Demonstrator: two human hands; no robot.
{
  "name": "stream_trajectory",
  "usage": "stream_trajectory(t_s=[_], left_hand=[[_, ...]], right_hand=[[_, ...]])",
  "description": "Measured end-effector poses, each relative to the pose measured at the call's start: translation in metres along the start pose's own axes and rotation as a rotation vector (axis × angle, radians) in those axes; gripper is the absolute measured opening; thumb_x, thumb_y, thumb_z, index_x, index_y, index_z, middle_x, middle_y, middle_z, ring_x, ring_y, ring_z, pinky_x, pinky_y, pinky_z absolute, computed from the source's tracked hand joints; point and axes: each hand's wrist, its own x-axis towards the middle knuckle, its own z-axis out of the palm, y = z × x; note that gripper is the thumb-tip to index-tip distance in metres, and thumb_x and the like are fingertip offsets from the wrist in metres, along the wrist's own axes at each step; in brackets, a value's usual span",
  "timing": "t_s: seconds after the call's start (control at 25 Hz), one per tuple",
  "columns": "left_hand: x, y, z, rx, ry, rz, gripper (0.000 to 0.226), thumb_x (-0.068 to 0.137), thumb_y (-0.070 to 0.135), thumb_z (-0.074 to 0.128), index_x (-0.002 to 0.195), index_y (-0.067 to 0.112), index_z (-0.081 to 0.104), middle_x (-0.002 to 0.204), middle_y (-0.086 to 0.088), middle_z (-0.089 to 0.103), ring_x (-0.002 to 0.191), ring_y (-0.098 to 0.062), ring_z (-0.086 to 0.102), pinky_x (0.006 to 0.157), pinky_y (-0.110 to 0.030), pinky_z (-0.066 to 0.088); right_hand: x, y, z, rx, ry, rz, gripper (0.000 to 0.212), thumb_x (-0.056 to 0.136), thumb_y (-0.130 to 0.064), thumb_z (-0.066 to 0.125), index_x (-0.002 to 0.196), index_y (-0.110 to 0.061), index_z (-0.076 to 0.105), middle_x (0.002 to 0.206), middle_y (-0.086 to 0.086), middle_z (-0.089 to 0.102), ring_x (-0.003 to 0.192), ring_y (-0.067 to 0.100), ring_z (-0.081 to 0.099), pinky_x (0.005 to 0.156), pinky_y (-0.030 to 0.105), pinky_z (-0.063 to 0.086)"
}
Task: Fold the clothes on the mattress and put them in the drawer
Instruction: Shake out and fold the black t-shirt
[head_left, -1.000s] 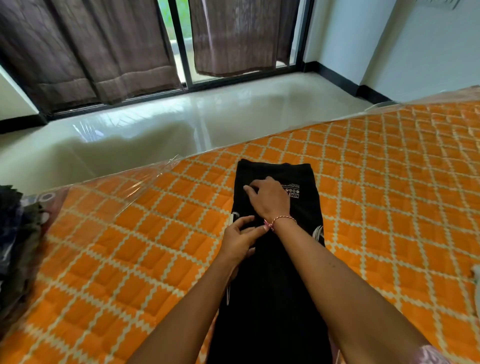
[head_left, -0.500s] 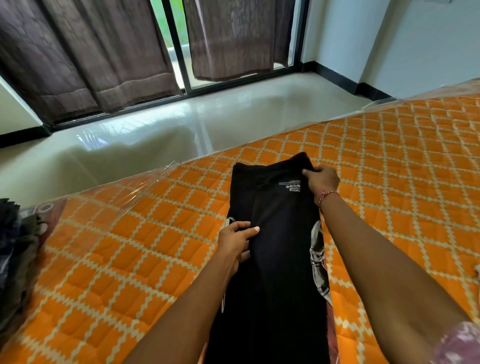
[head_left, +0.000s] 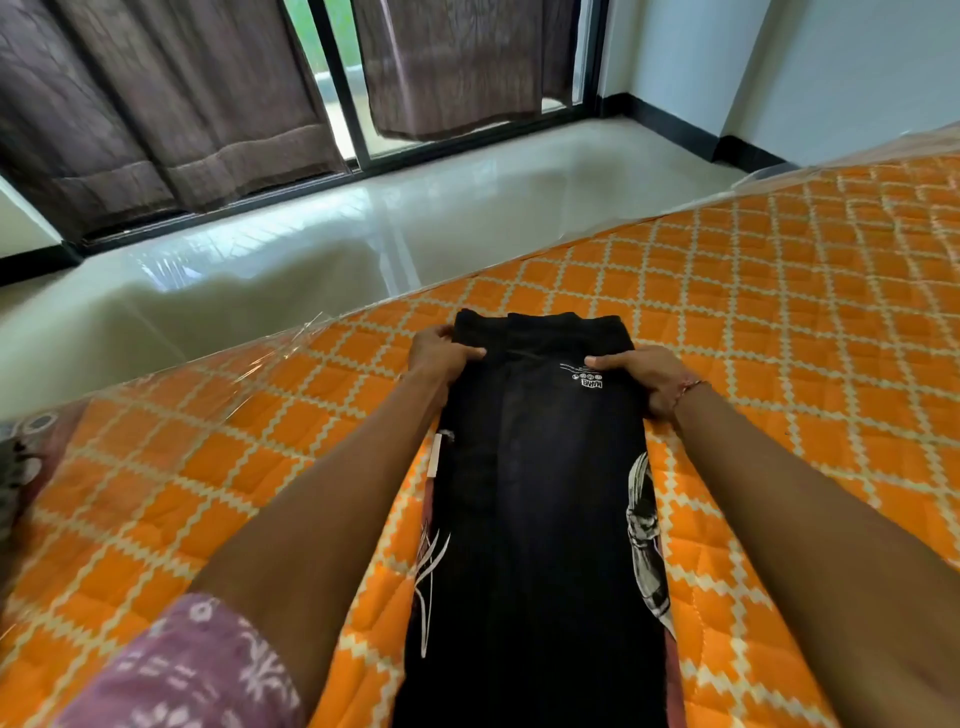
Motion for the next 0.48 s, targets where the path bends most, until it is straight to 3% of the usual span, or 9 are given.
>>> stream_trajectory(t_s=[0.08, 0.2, 0.36, 0.48], left_hand=[[-0.002, 0.002, 0.006, -0.094, 0.095, 0.016, 0.042, 0.083, 0.004, 0.069, 0.124, 0.014, 0.060, 0.115, -0.008, 0.065, 0.099, -0.024, 0.063, 0.087, -0.038, 0.054], [-0.024, 0.012, -0.004, -0.261, 0.015, 0.043, 0.040, 0.086, -0.006, 0.061, 0.124, 0.007, 0.059, 0.108, -0.009, 0.064, 0.090, -0.019, 0.062, 0.071, -0.026, 0.054], [-0.077, 0.025, -0.025, -0.310, -0.145, 0.153, 0.045, 0.086, -0.012, 0.056, 0.129, 0.001, 0.055, 0.100, -0.002, 0.064, 0.077, -0.006, 0.062, 0.054, -0.012, 0.050], [-0.112, 0.000, -0.067, -0.237, -0.271, 0.376, 0.057, 0.081, -0.016, 0.058, 0.132, 0.008, 0.050, 0.091, 0.011, 0.070, 0.080, 0.002, 0.067, 0.068, -0.011, 0.049]], right_hand=[[-0.005, 0.011, 0.005, 0.087, 0.172, -0.164, 0.012, 0.078, -0.001, 0.072, 0.088, -0.002, 0.066, 0.082, 0.012, 0.066, 0.069, 0.022, 0.062, 0.066, 0.034, 0.055], [-0.020, 0.020, 0.010, 0.156, 0.200, -0.282, 0.021, 0.084, -0.001, 0.065, 0.105, -0.002, 0.066, 0.082, 0.005, 0.065, 0.076, 0.023, 0.062, 0.078, 0.037, 0.051], [-0.077, 0.012, 0.027, 0.061, 0.497, -0.494, 0.015, 0.088, -0.005, 0.062, 0.100, -0.003, 0.070, 0.087, 0.008, 0.068, 0.083, 0.022, 0.063, 0.071, 0.031, 0.045], [-0.160, 0.036, 0.023, -0.047, 0.344, -0.767, 0.016, 0.088, -0.005, 0.063, 0.089, -0.020, 0.069, 0.081, -0.001, 0.067, 0.072, 0.000, 0.061, 0.064, 0.024, 0.047]])
